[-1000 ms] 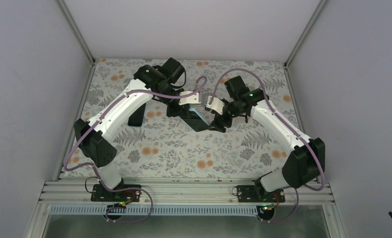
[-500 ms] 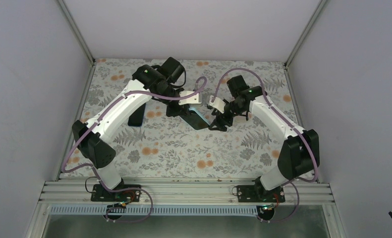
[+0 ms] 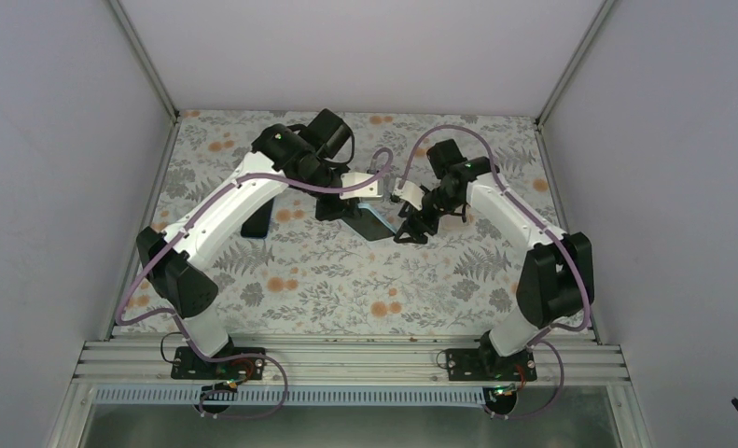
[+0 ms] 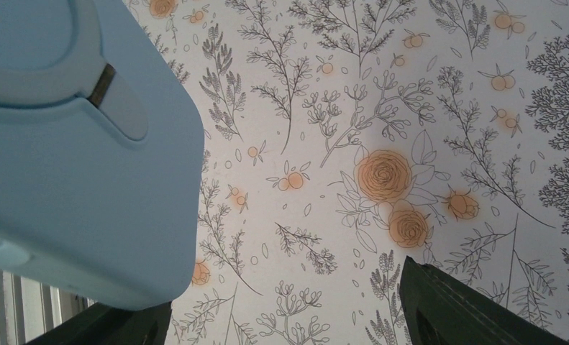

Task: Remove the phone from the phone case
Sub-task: Remove the phone case from the phone.

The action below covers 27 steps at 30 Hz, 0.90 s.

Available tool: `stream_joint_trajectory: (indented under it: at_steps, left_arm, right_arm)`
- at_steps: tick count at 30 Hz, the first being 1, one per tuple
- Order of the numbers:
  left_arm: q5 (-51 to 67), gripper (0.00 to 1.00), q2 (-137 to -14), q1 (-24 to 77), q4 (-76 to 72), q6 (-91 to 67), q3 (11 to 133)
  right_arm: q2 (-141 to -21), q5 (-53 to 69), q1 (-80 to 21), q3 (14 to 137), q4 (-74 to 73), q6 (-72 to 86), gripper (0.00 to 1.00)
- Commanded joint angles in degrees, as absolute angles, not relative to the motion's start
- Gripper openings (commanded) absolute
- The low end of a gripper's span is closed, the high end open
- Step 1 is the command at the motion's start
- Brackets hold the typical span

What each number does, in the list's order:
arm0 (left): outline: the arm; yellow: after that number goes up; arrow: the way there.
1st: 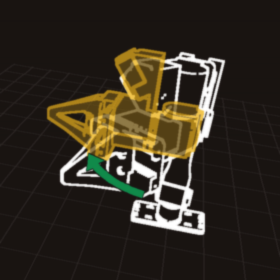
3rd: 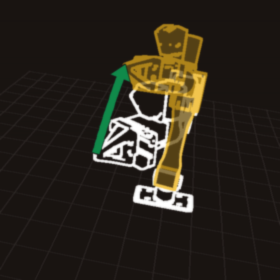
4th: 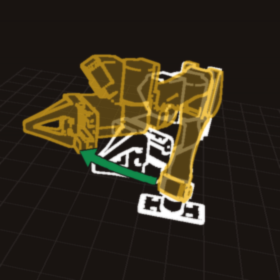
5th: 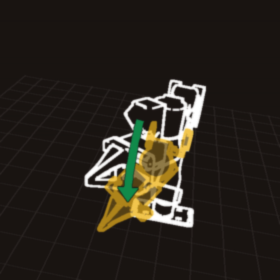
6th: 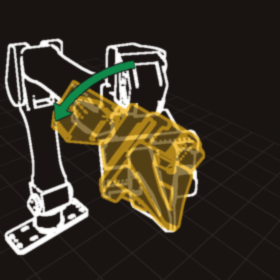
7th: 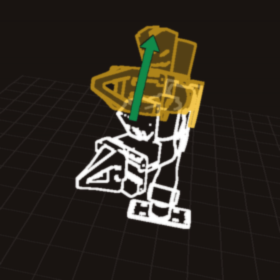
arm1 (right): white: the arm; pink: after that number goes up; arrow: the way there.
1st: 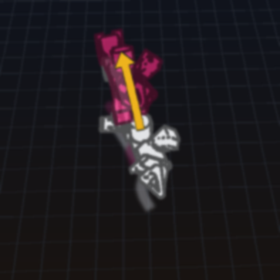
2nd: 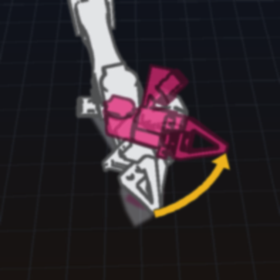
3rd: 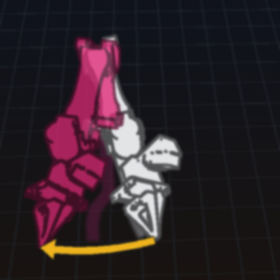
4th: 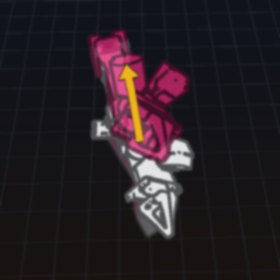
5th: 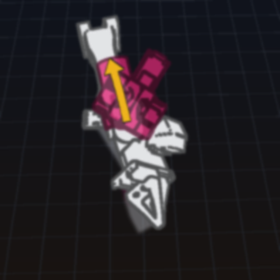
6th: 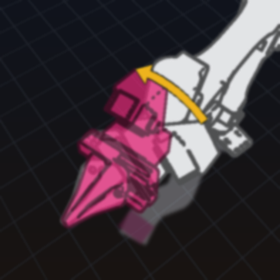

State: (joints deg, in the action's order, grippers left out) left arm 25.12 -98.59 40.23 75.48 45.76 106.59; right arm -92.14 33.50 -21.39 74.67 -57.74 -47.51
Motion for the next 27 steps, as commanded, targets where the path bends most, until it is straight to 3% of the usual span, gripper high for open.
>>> stream_joint_trajectory:
  at_steps: [1,20,27]
  left_arm:
    - [34.16,0.02,-95.39,43.37,77.67,45.55,106.66]
    - [33.77,0.02,-94.64,44.36,77.69,46.15,105.04]
    - [28.74,0.02,-94.95,43.57,77.18,47.02,103.47]
  right_arm:
    - [-94.16,29.95,-19.82,77.9,-51.35,-45.93,0.81]
    - [-98.25,27.7,-19.52,82.59,-51.89,-46.56,0.8]
    - [-90.64,28.1,-18.92,76.21,-56.57,-49.4,0.88]
